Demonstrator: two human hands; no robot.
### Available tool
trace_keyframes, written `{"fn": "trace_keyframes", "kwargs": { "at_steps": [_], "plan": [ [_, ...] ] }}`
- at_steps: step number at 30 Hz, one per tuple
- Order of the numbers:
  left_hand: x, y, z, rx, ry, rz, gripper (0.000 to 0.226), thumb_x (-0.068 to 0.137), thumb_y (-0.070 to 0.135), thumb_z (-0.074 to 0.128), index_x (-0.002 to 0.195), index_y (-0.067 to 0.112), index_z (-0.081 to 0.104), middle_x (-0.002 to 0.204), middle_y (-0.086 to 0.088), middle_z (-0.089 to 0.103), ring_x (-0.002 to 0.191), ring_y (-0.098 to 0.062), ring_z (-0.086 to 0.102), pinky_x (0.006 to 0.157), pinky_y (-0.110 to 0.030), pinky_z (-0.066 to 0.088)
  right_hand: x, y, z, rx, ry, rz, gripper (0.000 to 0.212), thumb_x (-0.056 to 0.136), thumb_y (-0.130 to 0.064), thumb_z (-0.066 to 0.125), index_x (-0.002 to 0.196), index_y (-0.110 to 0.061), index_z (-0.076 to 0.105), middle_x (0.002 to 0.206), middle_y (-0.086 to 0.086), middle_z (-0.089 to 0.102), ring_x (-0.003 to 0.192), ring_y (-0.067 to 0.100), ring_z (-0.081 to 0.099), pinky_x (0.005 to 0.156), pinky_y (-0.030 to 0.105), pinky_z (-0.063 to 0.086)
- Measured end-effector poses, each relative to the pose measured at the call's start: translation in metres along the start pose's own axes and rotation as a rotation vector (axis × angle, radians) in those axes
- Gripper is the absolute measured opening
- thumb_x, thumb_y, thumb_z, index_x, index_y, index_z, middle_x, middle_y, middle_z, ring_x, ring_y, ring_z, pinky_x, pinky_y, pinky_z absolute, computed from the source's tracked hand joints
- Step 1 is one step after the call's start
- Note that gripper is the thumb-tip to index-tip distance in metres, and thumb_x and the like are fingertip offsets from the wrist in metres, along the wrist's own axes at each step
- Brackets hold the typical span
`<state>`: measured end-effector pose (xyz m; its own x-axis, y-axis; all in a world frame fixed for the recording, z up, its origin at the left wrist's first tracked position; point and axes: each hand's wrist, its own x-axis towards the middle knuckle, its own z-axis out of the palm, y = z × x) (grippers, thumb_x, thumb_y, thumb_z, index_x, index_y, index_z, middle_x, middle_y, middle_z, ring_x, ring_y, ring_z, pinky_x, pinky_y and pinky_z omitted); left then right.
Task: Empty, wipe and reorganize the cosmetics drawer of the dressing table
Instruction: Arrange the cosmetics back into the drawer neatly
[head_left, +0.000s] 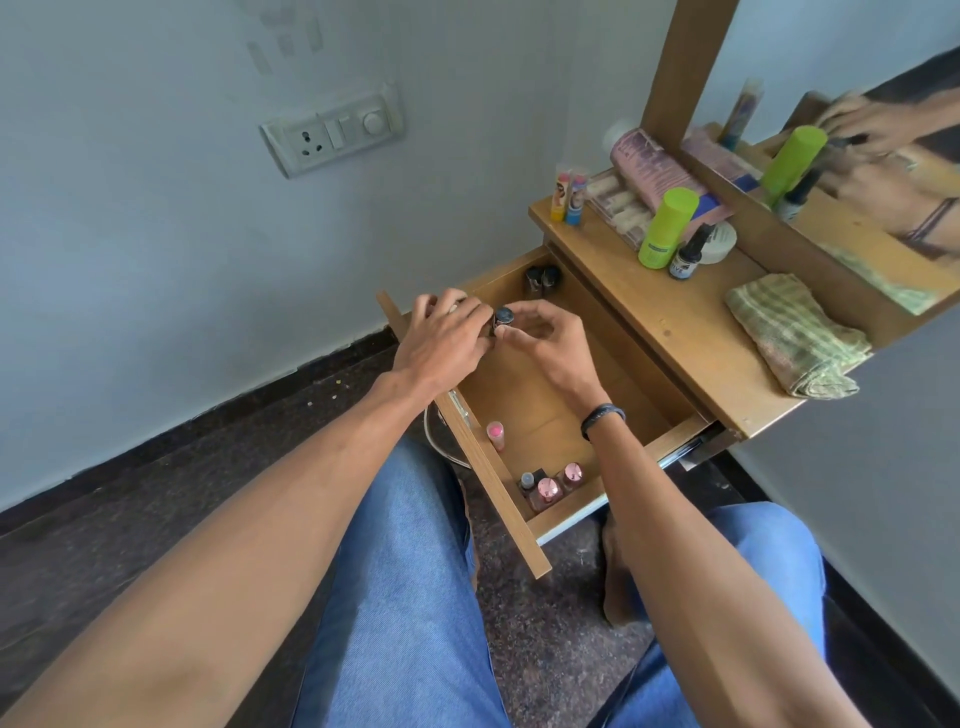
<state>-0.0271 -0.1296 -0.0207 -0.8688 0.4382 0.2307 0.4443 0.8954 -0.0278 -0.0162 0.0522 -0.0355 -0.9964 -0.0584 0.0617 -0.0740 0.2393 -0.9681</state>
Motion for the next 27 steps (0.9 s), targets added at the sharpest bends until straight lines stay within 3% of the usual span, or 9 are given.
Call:
{"fn": "trace_keyframes", "kwargs": {
  "at_steps": [2,6,15,17,20,24,27],
  "plan": [
    [0.003,0.002,0.001,0.003,-0.04,0.033,0.027,0.097,0.033,0.054,0.116,0.016,0.061,0.121,0.001,0.065,0.122,-0.021,0.048,0.095,-0.043,0.033,0.0,0.003,0.0,-0.012,0.011,0.01,0.021,0.086,-0.017,0.082,0.105,-0.013,0.075,0.101,-0.001,0.075,0.094,0.015,0.07,0.086,0.033,0.057],
    [0.012,0.008,0.005,-0.073,-0.092,0.025,0.026,0.097,0.036,0.056,0.114,0.017,0.062,0.122,0.002,0.066,0.123,-0.02,0.045,0.094,-0.044,0.032,-0.003,0.01,-0.007,-0.053,0.008,0.011,0.018,0.086,-0.018,0.082,0.103,-0.015,0.076,0.097,-0.007,0.075,0.087,0.002,0.069,0.078,0.014,0.052],
    [0.064,0.042,0.02,-0.306,-0.134,-0.222,0.035,0.094,0.03,0.068,0.127,0.021,0.065,0.116,0.0,0.073,0.12,-0.023,0.053,0.093,-0.042,0.037,0.008,0.026,-0.025,-0.159,0.254,0.116,0.017,0.091,-0.024,0.077,0.106,-0.024,0.07,0.097,-0.017,0.067,0.09,-0.007,0.062,0.071,0.003,0.045],
    [0.068,0.046,0.026,-0.331,-0.141,-0.289,0.034,0.094,0.02,0.066,0.128,0.018,0.065,0.116,-0.003,0.073,0.119,-0.024,0.057,0.098,-0.043,0.046,0.012,0.03,-0.023,-0.204,0.279,0.139,0.015,0.092,-0.022,0.074,0.105,-0.028,0.069,0.093,-0.022,0.064,0.088,-0.012,0.059,0.073,0.004,0.044],
    [0.068,0.049,0.031,-0.419,-0.162,-0.431,0.038,0.093,0.009,0.061,0.13,0.018,0.064,0.12,-0.006,0.071,0.113,-0.028,0.064,0.092,-0.043,0.055,0.02,0.035,-0.016,-0.282,0.305,0.165,0.016,0.094,-0.024,0.071,0.11,-0.023,0.071,0.1,-0.012,0.071,0.092,0.003,0.065,0.086,0.027,0.053],
    [0.069,0.051,0.039,-0.551,-0.218,-0.574,0.046,0.094,0.005,0.056,0.138,0.019,0.059,0.131,-0.01,0.066,0.12,-0.034,0.061,0.099,-0.044,0.051,0.028,0.041,-0.008,-0.384,0.322,0.204,0.036,0.097,-0.029,0.066,0.131,-0.019,0.064,0.122,0.003,0.071,0.114,0.024,0.065,0.103,0.041,0.049],
    [0.073,0.05,0.047,-0.683,-0.253,-0.687,0.05,0.094,0.005,0.052,0.14,0.022,0.056,0.137,-0.009,0.061,0.125,-0.032,0.057,0.107,-0.043,0.046,0.03,0.051,-0.007,-0.4,0.318,0.293,0.03,0.098,-0.031,0.063,0.128,-0.024,0.062,0.121,0.004,0.069,0.115,0.03,0.062,0.101,0.038,0.045]
  ]
}}
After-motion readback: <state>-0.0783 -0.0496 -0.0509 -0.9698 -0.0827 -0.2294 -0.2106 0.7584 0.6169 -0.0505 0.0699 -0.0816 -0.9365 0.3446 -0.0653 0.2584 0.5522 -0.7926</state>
